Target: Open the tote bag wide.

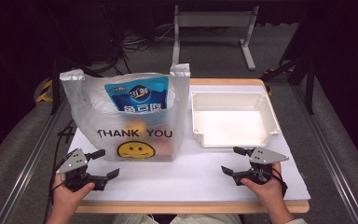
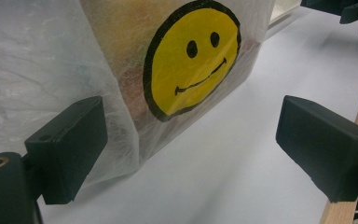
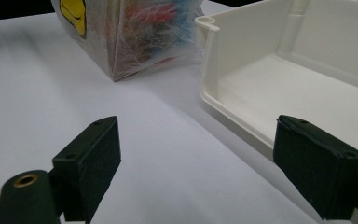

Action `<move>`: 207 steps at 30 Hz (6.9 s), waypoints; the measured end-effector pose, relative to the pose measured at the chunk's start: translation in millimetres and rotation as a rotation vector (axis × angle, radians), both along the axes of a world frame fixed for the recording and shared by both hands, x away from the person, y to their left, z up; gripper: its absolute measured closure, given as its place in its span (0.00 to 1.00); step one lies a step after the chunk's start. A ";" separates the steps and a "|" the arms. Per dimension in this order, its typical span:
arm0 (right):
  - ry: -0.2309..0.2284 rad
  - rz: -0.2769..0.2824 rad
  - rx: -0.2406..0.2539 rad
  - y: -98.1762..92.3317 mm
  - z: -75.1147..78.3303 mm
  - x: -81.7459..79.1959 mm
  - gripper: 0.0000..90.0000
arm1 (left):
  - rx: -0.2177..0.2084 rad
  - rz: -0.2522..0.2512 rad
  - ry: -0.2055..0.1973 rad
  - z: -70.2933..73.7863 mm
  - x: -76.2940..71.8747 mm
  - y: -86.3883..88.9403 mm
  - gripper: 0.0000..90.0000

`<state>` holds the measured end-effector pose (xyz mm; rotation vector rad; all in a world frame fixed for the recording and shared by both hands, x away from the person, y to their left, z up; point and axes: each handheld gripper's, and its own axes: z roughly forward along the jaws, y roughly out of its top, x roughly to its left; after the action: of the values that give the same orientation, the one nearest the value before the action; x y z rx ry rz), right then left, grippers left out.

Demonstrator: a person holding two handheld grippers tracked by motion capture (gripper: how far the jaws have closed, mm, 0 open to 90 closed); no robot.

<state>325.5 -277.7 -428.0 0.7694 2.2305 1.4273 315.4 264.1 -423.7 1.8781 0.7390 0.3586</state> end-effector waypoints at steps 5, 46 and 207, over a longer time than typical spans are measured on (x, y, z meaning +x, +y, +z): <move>0.008 0.005 0.000 1.1 -1.5 1.0 0.17 | 0.017 0.009 -0.028 5.8 -4.0 1.8 0.10; 0.013 0.017 -0.008 13.1 -4.7 3.7 0.10 | -0.108 0.178 -0.064 50.9 14.9 34.7 0.03; 0.233 0.038 -0.026 135.8 -5.8 67.2 1.00 | 0.017 0.023 0.307 -15.6 57.7 47.1 1.00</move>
<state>392.8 -141.9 -433.7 0.9313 2.4435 1.3841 373.1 311.2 -439.3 1.9653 0.9648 0.0897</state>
